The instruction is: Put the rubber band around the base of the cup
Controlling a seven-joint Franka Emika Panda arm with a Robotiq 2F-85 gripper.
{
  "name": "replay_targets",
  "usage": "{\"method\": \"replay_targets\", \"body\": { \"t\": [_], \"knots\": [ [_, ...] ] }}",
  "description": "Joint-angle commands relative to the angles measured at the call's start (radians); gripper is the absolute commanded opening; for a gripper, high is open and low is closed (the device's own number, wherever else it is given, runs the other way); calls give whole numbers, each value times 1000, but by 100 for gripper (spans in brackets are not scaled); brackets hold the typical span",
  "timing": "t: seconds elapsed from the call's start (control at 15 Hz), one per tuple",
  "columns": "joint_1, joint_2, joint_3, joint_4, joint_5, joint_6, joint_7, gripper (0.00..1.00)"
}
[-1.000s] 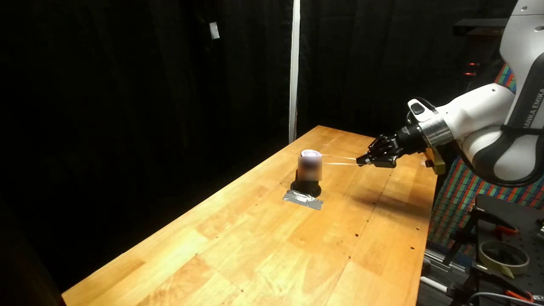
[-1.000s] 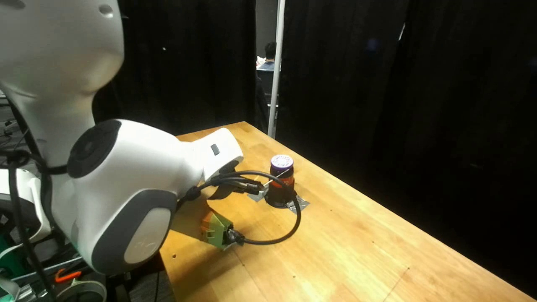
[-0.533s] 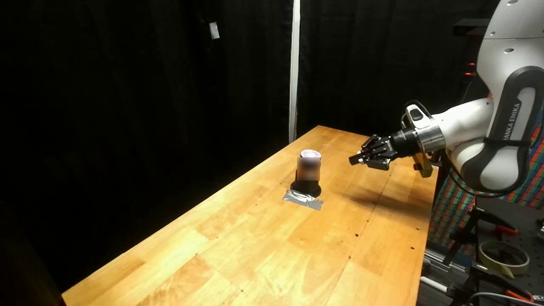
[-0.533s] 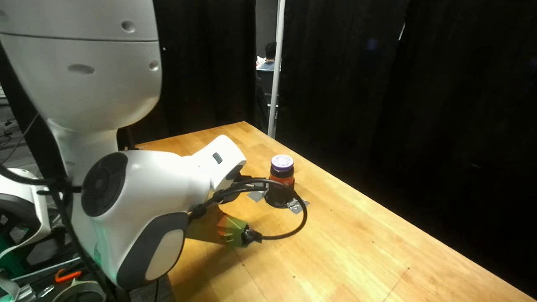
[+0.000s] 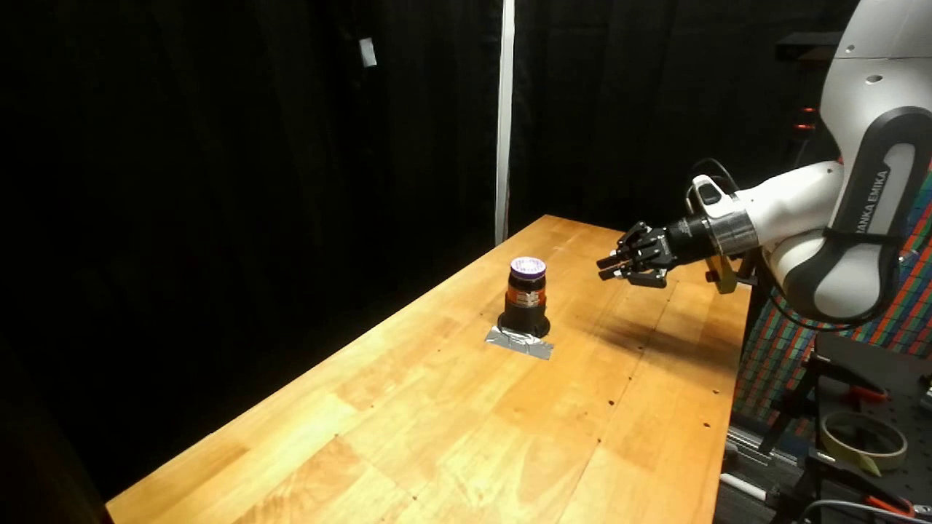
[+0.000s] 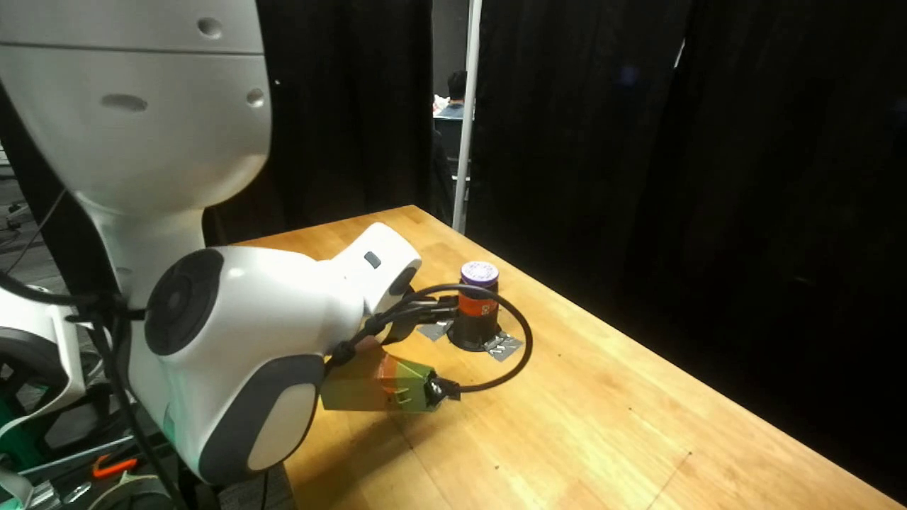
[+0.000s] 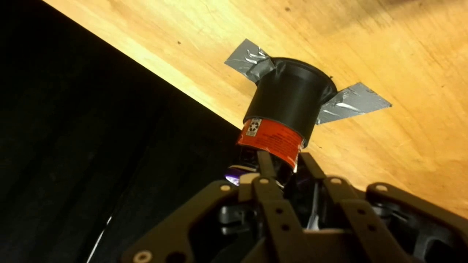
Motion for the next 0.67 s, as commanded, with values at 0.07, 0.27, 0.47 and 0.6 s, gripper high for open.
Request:
{"method": "replay_targets", "body": {
  "t": [0.07, 0.27, 0.47, 0.6],
  "knots": [
    [196, -287, -60, -72, 319, -343, -39, 65],
    [392, -443, -197, -65, 578, -593, -166, 88],
    [538, -455, -380, 33, 848, -773, -414, 100],
    [523, -382, -390, 83, 1026, -772, -561, 100]
  ]
}}
